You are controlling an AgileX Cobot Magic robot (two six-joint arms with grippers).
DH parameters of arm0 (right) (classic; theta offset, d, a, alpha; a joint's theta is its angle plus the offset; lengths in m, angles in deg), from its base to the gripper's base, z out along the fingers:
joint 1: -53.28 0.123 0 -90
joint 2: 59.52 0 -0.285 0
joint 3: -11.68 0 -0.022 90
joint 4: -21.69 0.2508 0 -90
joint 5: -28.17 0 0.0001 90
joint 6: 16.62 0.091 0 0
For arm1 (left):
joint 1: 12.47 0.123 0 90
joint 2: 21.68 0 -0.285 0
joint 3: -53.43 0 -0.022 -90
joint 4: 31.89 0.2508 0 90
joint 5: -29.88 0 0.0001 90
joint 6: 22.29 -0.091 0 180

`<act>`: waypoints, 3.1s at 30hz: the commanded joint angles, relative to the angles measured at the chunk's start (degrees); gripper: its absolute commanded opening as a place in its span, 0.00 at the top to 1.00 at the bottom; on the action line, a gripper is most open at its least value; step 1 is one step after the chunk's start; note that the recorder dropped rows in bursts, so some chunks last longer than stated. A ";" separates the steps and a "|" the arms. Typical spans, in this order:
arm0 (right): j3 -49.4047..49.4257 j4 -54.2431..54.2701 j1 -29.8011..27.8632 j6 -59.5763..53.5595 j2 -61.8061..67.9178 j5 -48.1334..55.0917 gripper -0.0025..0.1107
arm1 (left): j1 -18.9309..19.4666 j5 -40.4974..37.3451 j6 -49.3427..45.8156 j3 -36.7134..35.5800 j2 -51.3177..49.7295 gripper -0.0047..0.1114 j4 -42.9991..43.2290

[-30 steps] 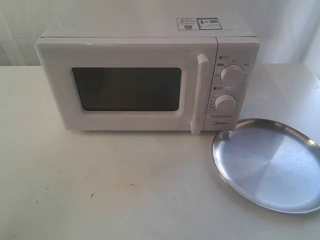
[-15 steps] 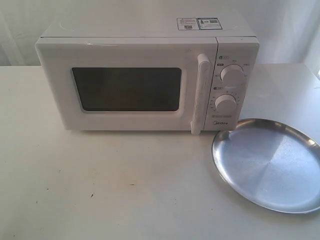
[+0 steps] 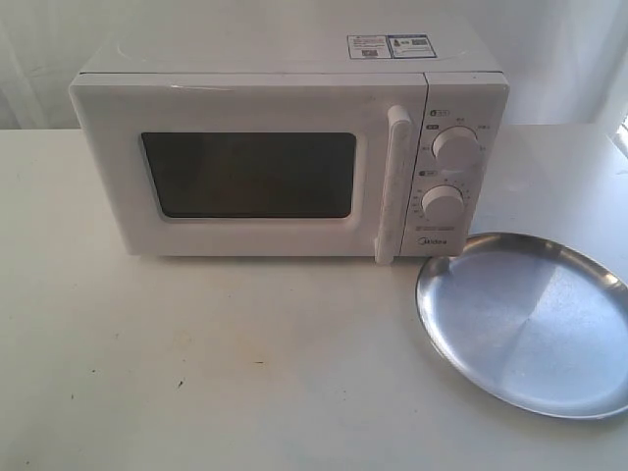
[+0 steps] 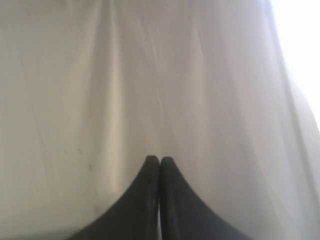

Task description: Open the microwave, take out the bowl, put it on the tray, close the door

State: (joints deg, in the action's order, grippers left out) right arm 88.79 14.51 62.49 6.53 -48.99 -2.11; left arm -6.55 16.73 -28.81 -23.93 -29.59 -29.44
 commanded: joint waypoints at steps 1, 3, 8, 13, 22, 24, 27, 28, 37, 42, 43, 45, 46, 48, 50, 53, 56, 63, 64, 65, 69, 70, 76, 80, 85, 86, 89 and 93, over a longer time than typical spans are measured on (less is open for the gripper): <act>-2.66 0.49 -0.33 -0.01 0.20 -16.62 0.98 | -0.41 -0.12 0.25 0.14 0.12 0.96 -0.45; -6.29 4.56 -0.33 -0.47 0.20 -12.39 0.98 | -0.41 -0.12 0.25 0.14 0.12 0.96 -0.45; -14.24 32.04 -0.33 -18.86 3.63 -6.05 0.98 | -0.41 -0.12 0.25 0.14 0.12 0.96 -0.45; -23.14 37.57 -0.33 -32.20 20.88 -15.02 0.98 | -0.41 -0.12 0.25 0.14 0.12 0.96 -0.45; -45.39 -11.35 -0.23 0.06 68.11 -16.47 0.98 | -0.41 -0.12 0.25 0.14 0.12 0.96 -0.45; -46.48 -23.85 0.14 6.56 74.76 -17.78 0.98 | -0.41 -0.12 0.25 0.14 0.12 0.96 -0.45; -46.58 -40.36 0.14 19.51 80.40 -14.66 0.98 | -0.41 -0.12 0.25 0.14 0.12 0.96 -0.45; -46.58 -46.03 0.14 23.30 81.52 -14.67 0.98 | -0.41 -0.12 0.25 0.14 0.12 0.96 -0.45; -46.58 -62.78 -2.90 28.92 91.10 -33.66 0.98 | -0.41 -0.12 0.25 0.14 0.12 0.96 -0.45; -46.81 -67.90 -8.12 28.65 97.04 -39.68 0.98 | -0.41 -0.12 0.25 0.14 0.12 0.96 -0.45; -47.07 -69.77 -8.91 29.27 97.69 -39.68 0.98 | -0.41 -0.12 0.25 0.14 0.12 0.96 -0.45; -47.98 -75.18 -10.38 29.63 98.74 -39.68 0.98 | -0.41 -0.12 0.25 0.14 0.12 0.96 -0.45; -48.55 -78.14 -11.04 29.93 99.20 -39.68 0.98 | -0.41 -0.12 0.25 0.14 0.12 0.96 -0.45; -49.82 -83.60 -11.53 31.42 99.91 -39.68 0.98 | -0.41 -0.12 0.25 0.14 0.12 0.96 -0.45; -51.22 -85.84 -11.53 31.64 100.87 -39.68 0.98 | -0.41 -0.12 0.25 0.14 0.12 0.96 -0.45; -52.64 -85.94 -10.97 31.16 101.62 -39.68 0.98 | -0.41 -0.12 0.25 0.14 0.12 0.96 -0.45; -53.29 -85.48 -10.87 30.65 101.62 -39.68 0.98 | -0.41 -0.12 0.25 0.14 0.12 0.96 -0.45; -53.45 -76.36 -10.61 28.11 101.62 -39.68 0.97 | -0.41 -0.12 0.25 0.14 0.12 0.96 -0.45; -53.45 -76.55 -10.34 28.11 101.62 -39.68 0.95 | -0.41 -0.12 0.25 0.14 0.12 0.96 -0.45; -53.45 -76.72 -10.04 28.11 101.62 -39.68 0.92 | -0.41 -0.12 0.25 0.14 0.12 0.96 -0.45; -53.45 -77.13 -8.71 28.11 101.84 -39.68 0.74 | -0.41 -0.12 0.25 0.14 0.12 0.96 -0.45; -53.45 -76.98 -8.47 28.11 101.96 -39.68 0.69 | -0.41 -0.12 0.25 0.14 0.12 0.96 -0.45; -53.45 -75.28 -6.22 28.26 102.41 -39.68 0.32 | -0.41 -0.12 0.25 0.14 0.12 0.96 -0.45; -53.45 -74.88 -4.23 27.73 103.49 -38.53 0.32 | -0.41 -0.12 0.25 0.14 0.12 0.96 -0.45; -53.45 -74.67 -1.20 24.69 105.72 -33.46 0.37 | -0.41 -0.12 0.25 0.14 0.12 0.96 -0.45; -53.45 -74.67 -0.86 24.43 106.31 -33.46 0.38 | -0.41 -0.12 0.25 0.14 0.12 0.96 -0.45; -53.45 -74.67 0.47 24.05 106.82 -34.36 0.48 | -0.41 -0.12 0.25 0.14 0.12 0.96 -0.45; -53.45 -74.78 1.55 19.38 106.82 -36.91 0.83 | -0.41 -0.12 0.25 0.14 0.12 0.96 -0.45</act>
State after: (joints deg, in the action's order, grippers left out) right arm 35.88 -59.57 61.83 28.67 56.47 -38.19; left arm -6.55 16.73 -28.81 -23.93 -29.59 -29.44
